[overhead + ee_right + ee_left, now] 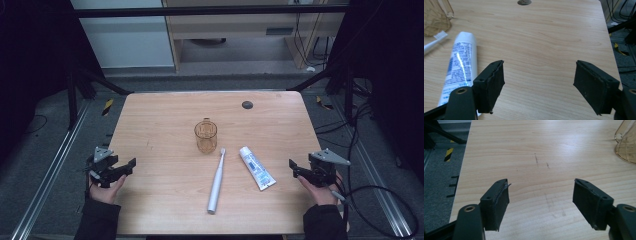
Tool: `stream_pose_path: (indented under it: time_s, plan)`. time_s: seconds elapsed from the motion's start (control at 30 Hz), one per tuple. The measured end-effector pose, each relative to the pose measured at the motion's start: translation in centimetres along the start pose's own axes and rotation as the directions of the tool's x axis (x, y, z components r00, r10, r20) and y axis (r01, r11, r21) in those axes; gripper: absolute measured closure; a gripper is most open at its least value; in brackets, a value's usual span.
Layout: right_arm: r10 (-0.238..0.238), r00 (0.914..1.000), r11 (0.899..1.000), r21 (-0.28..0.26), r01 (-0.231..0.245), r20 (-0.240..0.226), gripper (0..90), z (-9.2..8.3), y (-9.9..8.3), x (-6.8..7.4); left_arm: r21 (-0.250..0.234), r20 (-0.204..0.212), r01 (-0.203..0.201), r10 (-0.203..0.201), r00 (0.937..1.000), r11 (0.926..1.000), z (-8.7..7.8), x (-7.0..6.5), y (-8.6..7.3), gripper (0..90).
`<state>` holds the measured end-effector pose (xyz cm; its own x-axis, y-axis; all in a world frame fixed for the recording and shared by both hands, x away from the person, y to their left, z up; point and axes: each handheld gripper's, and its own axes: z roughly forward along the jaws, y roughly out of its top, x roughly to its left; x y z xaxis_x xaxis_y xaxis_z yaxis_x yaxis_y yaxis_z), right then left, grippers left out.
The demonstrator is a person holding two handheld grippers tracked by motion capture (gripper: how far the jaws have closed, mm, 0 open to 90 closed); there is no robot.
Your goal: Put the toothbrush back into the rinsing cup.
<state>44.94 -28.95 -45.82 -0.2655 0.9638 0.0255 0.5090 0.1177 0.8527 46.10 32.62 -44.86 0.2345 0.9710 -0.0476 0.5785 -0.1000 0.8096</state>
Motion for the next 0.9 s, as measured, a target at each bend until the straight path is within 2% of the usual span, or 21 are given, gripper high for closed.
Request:
stream_pose_path:
  time_s: [0.1, 0.23, 0.43, 0.63, 0.9]
  plan:
    - [0.0, 0.9999, 1.0, -0.01, 0.0, -0.012, 24.4, -0.3, 0.1, 0.3, -0.002, 0.004, -0.013, 0.013, 0.9999, 0.9999, -0.3, -0.3, -0.3, 34.1]
    - [-0.016, 0.9995, 1.0, -0.015, 0.015, -0.026, 26.9, -0.5, 0.1, 0.8, 0.005, 0.033, -0.005, 0.005, 0.9994, 1.0, -0.3, -0.7, -0.6, 41.3]
    - [-0.032, 0.9946, 0.999, -0.017, 0.03, -0.099, 35.0, -0.7, 0.5, 2.2, 0.016, 0.037, -0.019, 0.019, 0.9991, 0.9997, 0.0, -1.3, -0.8, 46.3]
    - [-0.059, 0.9773, 0.998, -0.021, 0.056, -0.204, 44.1, -0.5, 1.3, 4.4, 0.019, 0.04, -0.03, 0.029, 0.9988, 0.9994, 0.4, -2.0, -0.9, 43.7]
    - [-0.084, 0.9434, 0.996, -0.021, 0.082, -0.321, 55.7, -0.6, 2.1, 8.0, 0.026, 0.036, -0.031, 0.03, 0.9989, 0.9992, 0.8, -1.9, -0.9, 42.8]
